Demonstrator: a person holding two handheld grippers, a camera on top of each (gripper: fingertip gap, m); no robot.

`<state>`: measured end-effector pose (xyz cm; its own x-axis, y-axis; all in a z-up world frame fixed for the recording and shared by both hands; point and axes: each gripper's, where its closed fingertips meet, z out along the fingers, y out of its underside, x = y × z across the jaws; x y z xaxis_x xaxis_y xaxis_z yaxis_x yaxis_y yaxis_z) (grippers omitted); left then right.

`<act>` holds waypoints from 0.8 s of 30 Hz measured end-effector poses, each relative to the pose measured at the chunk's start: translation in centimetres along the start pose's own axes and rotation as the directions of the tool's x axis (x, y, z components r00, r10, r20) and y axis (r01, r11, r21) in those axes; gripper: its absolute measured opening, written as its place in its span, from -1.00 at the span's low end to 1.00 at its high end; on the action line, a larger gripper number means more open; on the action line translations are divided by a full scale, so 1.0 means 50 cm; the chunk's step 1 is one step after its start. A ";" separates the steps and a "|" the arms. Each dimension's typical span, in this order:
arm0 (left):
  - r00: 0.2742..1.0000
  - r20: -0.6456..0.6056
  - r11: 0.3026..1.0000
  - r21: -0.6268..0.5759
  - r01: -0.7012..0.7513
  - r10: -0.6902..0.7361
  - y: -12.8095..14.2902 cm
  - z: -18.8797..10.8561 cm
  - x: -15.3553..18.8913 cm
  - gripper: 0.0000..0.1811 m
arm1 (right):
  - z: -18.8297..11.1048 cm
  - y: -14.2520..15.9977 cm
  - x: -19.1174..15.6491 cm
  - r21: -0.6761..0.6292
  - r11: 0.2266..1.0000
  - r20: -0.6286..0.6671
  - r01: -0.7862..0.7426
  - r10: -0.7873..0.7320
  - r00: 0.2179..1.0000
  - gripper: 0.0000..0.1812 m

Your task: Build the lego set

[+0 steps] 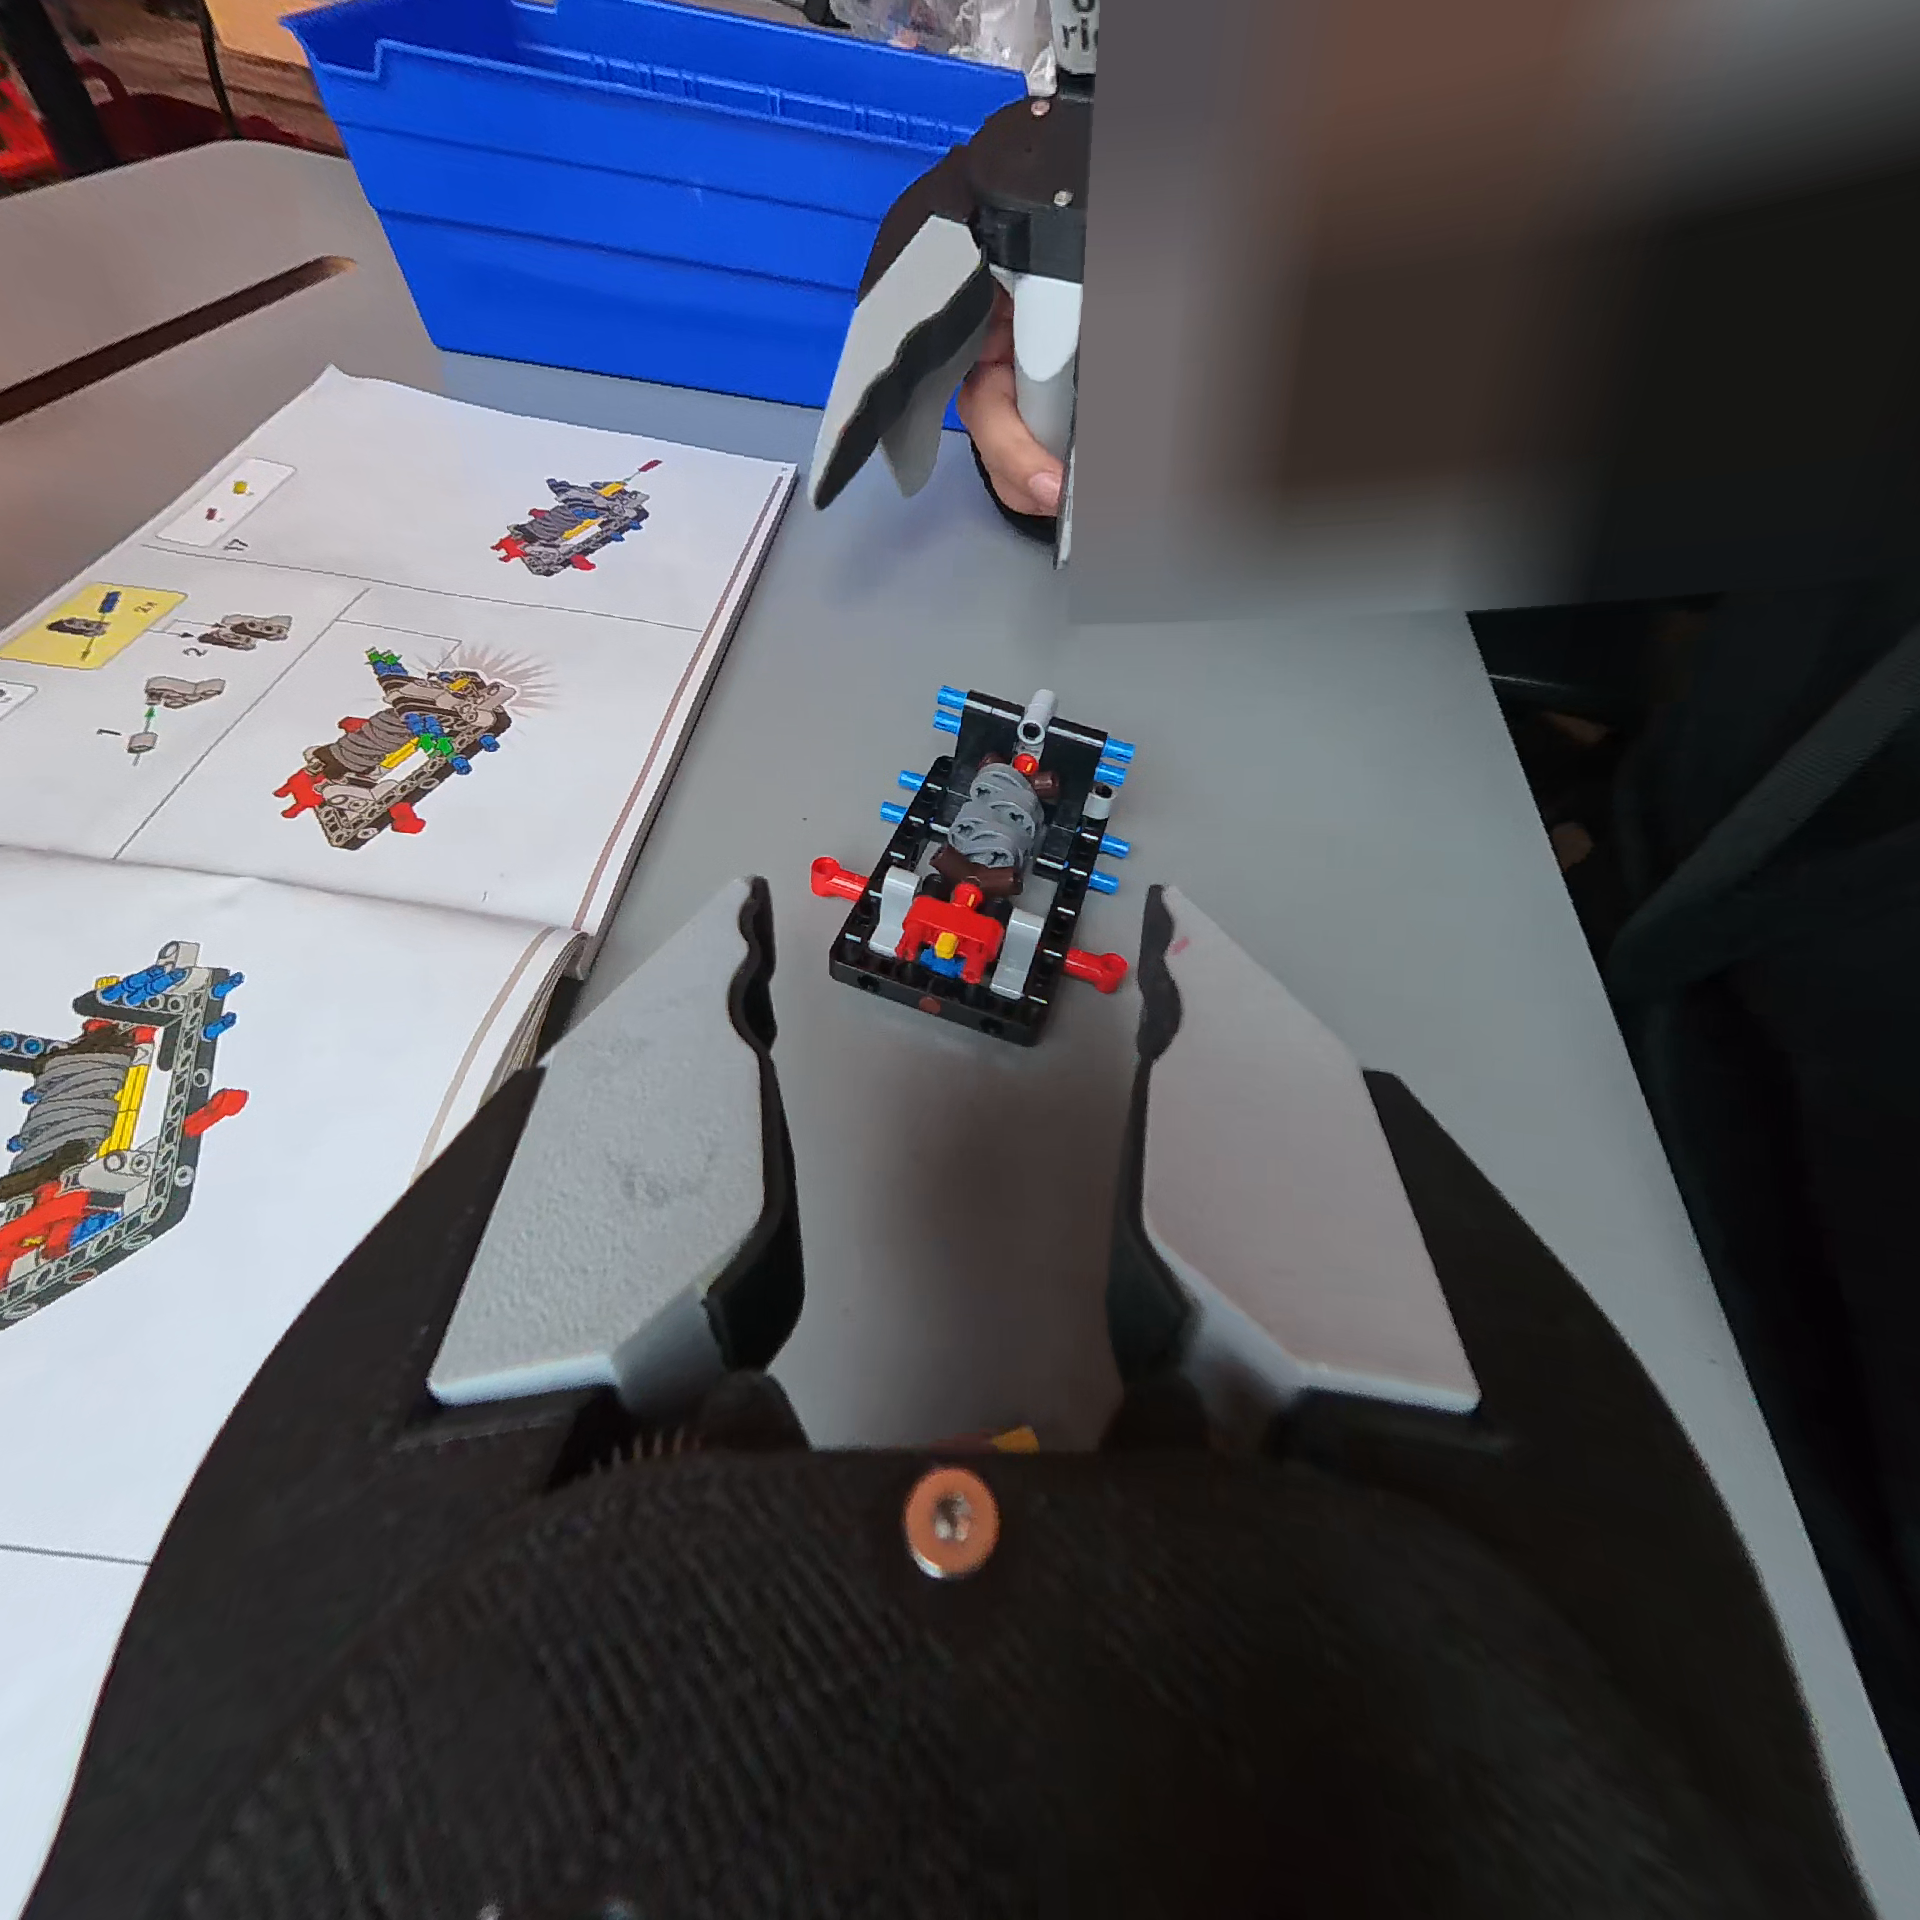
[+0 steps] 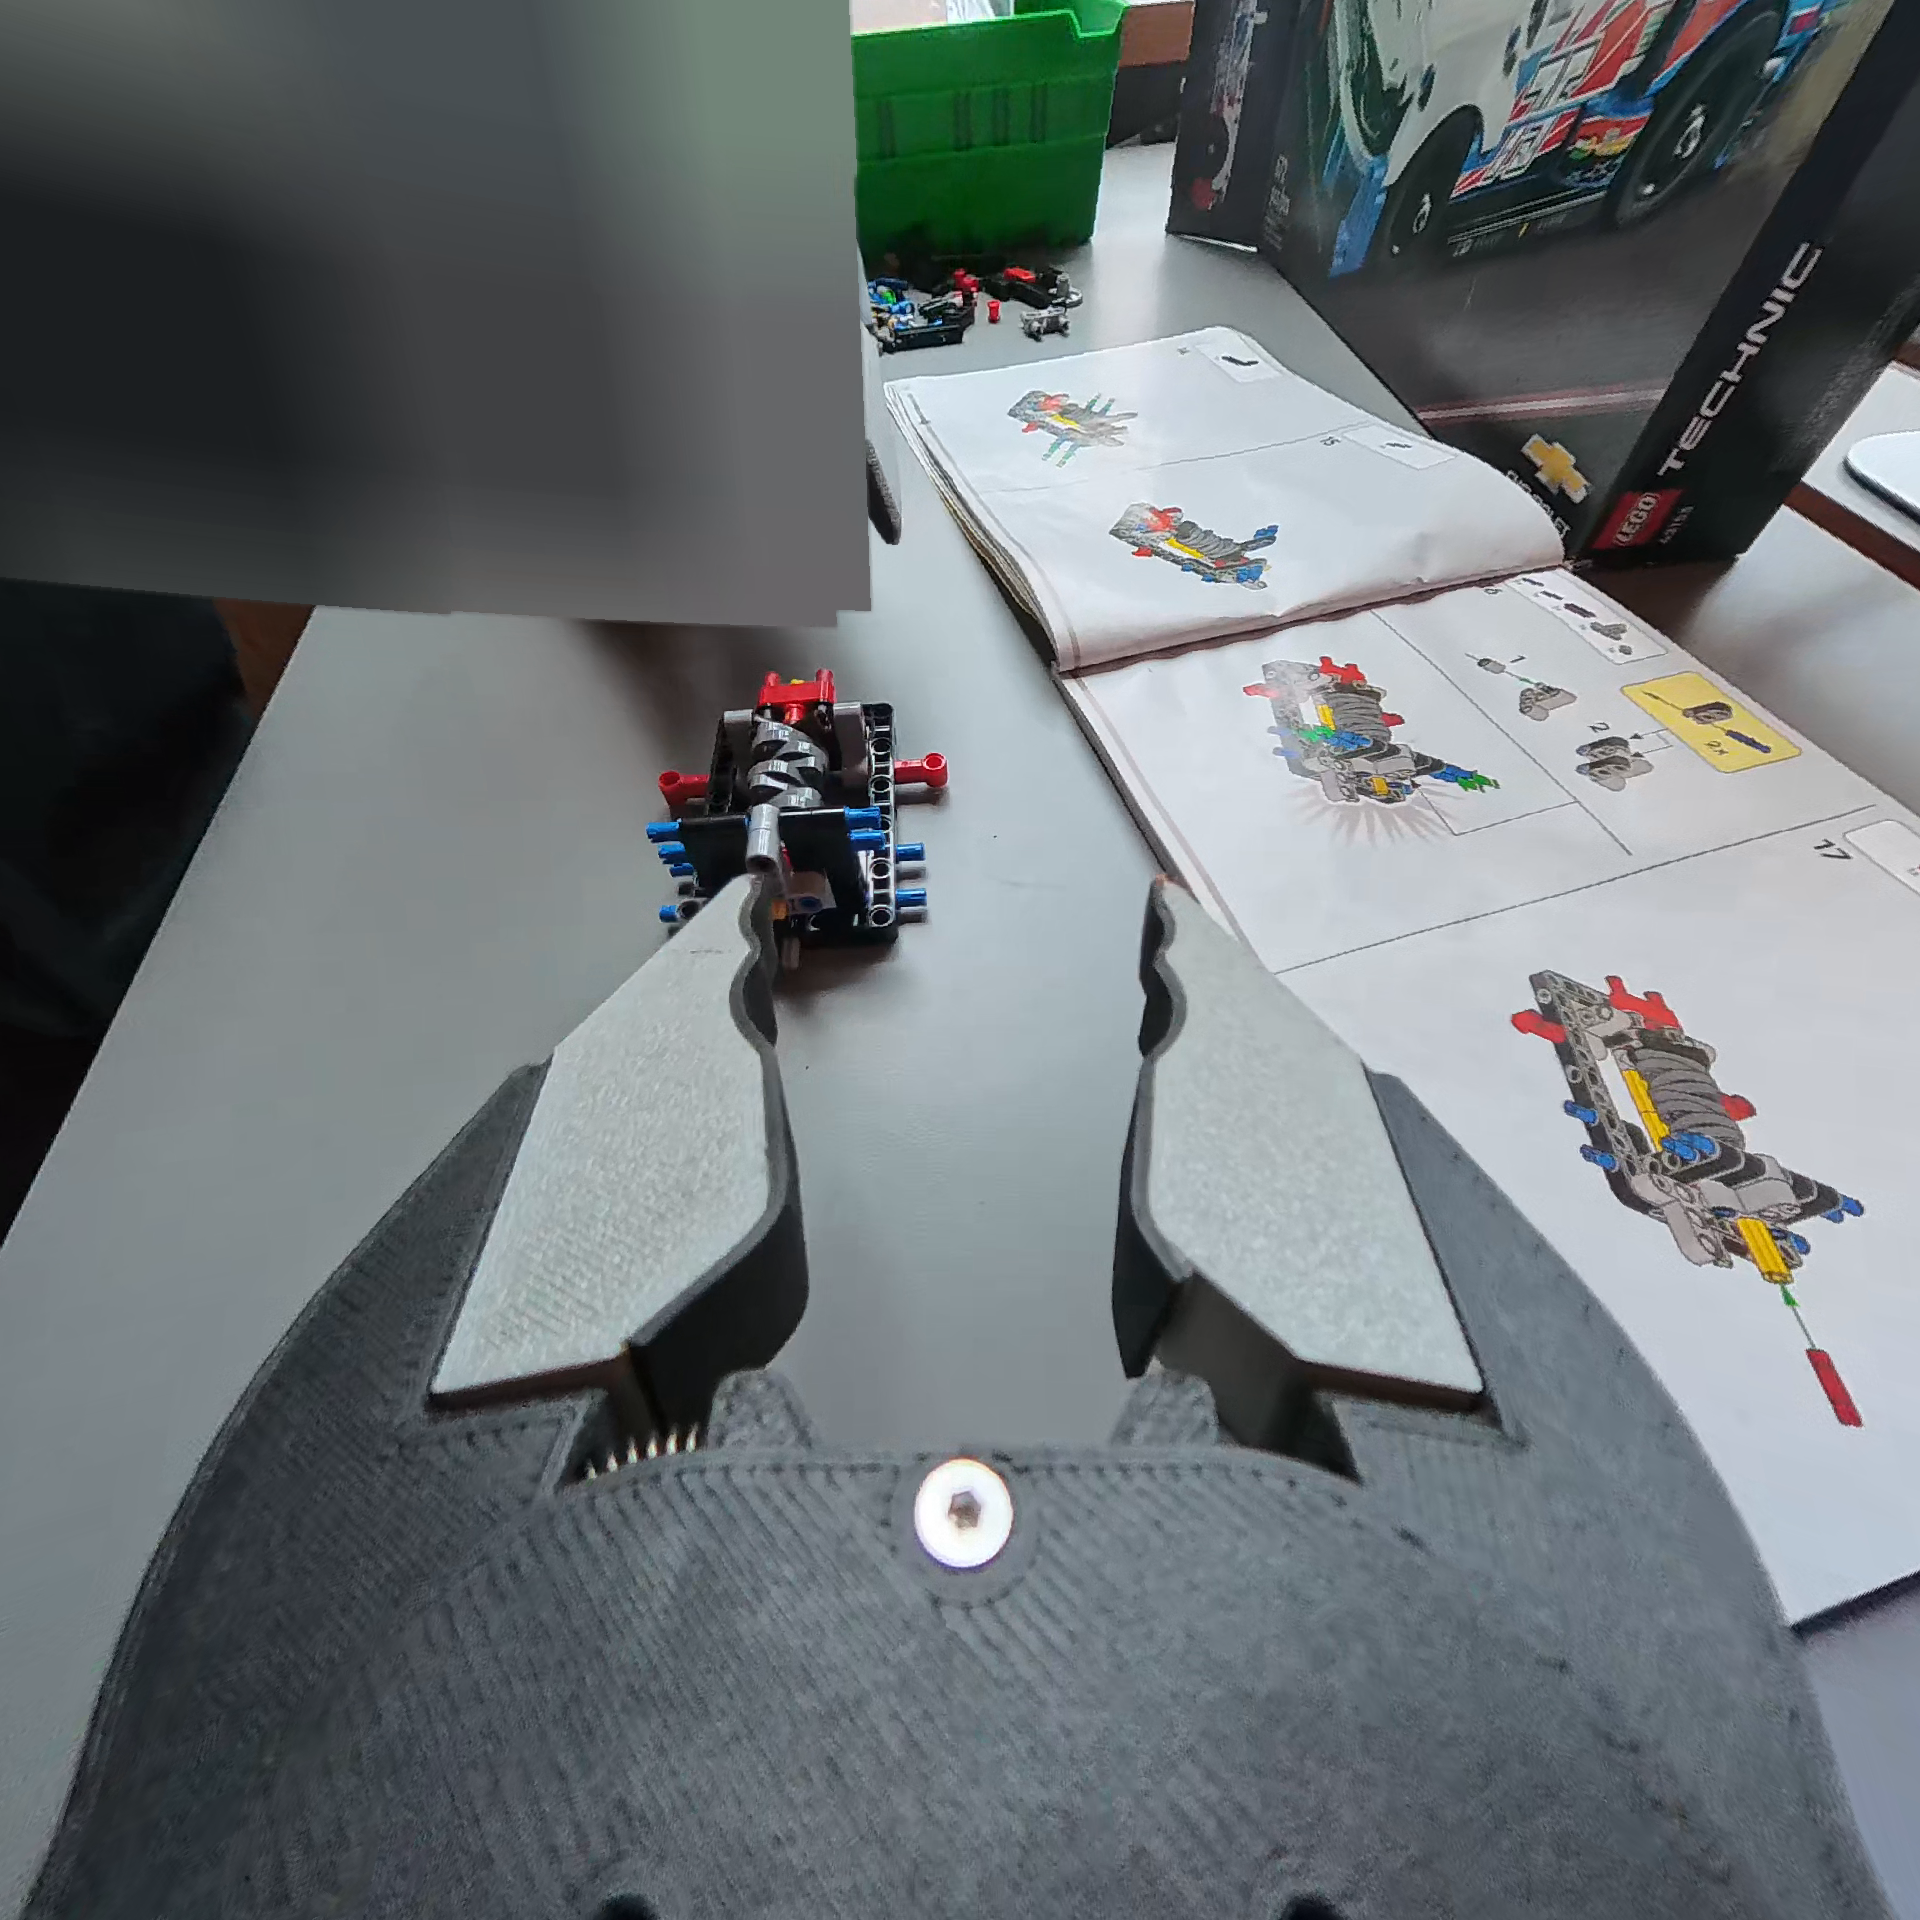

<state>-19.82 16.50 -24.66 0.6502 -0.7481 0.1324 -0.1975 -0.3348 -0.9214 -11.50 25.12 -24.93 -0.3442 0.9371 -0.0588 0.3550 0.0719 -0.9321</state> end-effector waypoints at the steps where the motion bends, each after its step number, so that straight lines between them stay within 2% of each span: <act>1: 1.000 0.005 1.000 -0.010 -0.005 0.005 0.002 0.002 0.000 -0.25 | 0.002 0.002 -0.002 -0.008 1.000 0.001 0.010 -0.010 1.000 -0.25; 11: 0.990 0.068 0.985 -0.125 -0.115 0.124 0.030 0.024 0.005 -0.30 | 0.009 0.019 -0.013 -0.072 0.993 -0.028 0.093 -0.095 0.995 -0.30; 19: 0.986 0.082 0.981 -0.142 -0.131 0.143 0.033 0.026 0.004 -0.32 | -0.003 0.010 -0.005 -0.045 0.996 -0.044 0.083 -0.085 0.995 -0.31; 24: 0.988 0.068 0.980 -0.153 -0.128 0.139 0.037 0.029 0.006 -0.31 | 0.011 0.017 -0.030 -0.073 0.992 0.012 0.099 -0.099 0.995 -0.31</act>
<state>-18.92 16.47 -26.84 0.6648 -0.7467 -0.0223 -0.3887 -0.3202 -0.8639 -11.16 23.61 -25.85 -0.3875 0.9214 0.0292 0.3816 0.1891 -0.9048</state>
